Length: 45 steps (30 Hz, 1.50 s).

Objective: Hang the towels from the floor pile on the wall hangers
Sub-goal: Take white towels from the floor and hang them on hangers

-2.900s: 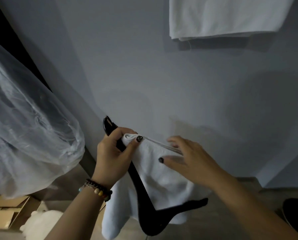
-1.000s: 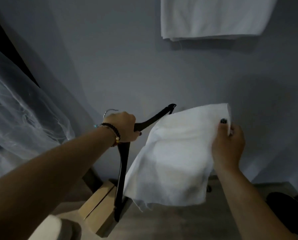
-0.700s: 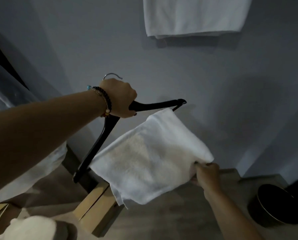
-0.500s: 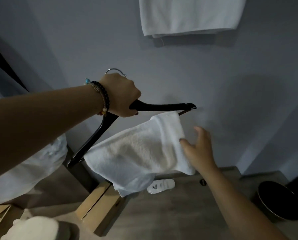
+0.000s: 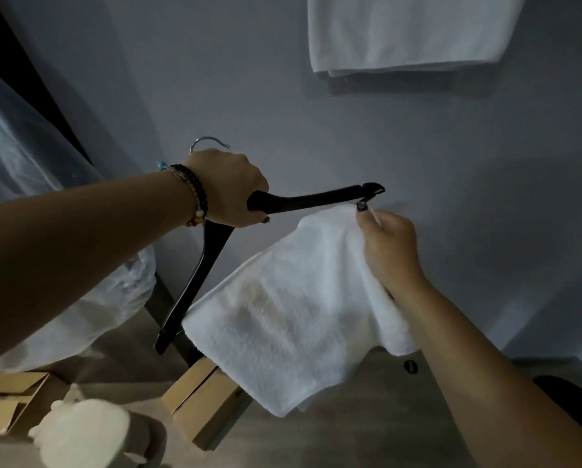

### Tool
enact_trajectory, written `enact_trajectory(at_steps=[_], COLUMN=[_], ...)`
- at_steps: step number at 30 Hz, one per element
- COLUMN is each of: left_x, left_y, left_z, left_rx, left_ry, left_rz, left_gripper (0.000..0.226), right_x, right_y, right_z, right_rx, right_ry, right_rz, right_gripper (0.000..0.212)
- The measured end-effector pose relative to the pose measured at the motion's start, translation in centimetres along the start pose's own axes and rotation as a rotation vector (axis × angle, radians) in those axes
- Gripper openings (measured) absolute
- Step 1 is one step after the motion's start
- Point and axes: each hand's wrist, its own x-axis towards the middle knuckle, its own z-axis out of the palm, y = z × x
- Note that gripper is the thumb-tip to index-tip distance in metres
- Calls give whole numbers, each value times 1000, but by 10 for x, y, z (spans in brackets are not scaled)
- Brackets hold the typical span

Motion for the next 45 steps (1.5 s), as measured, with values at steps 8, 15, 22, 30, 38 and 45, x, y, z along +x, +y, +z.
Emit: enact_trajectory(at_steps=[8,15,22,30,38,45], left_x=[1,18,9,-56,-90,-73], left_y=[-14,16,1,-4,16,-22], left_z=[-4,-33,-34,67,153,130], left_rx=[-6,234,251,-321,-1639,-2001], left_ry=[98,139,194,1009,532,437], left_rz=[-10,195,195,-22,-1139,-845], left_gripper=[39,42,40,26,46,51], right_x=[-7,14,37,50,66,73], right_y=[40,-9,-48,-49,-78,-105], right_z=[-37,-29,20,40,28,12], right_rx=[-75,-579,-407,-520,-261,-324], right_ry=[80,-35,-609,-417,-534,-566], right_rz=[174,-211,-157,-329,-143,-209], right_gripper=[48,49,18,27,24,24])
